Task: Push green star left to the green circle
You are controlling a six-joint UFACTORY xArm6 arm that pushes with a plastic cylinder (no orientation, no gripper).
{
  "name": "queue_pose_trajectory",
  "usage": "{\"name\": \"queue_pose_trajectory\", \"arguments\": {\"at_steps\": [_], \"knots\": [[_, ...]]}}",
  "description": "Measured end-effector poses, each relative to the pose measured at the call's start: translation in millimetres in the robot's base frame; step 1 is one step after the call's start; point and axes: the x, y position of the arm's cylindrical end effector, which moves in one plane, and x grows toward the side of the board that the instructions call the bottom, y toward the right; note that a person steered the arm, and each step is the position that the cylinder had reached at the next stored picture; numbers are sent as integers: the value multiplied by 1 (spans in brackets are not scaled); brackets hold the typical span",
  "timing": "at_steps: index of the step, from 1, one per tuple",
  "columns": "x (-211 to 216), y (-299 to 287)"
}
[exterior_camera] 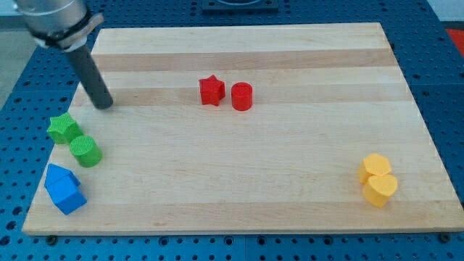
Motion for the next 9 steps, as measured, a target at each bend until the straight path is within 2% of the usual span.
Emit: {"name": "queue_pose_trajectory", "arguments": {"at_steps": [1, 3, 5, 7, 8, 9], "knots": [[-24, -63], [-10, -65], [50, -65], [55, -54], [55, -25], [55, -35]]}}
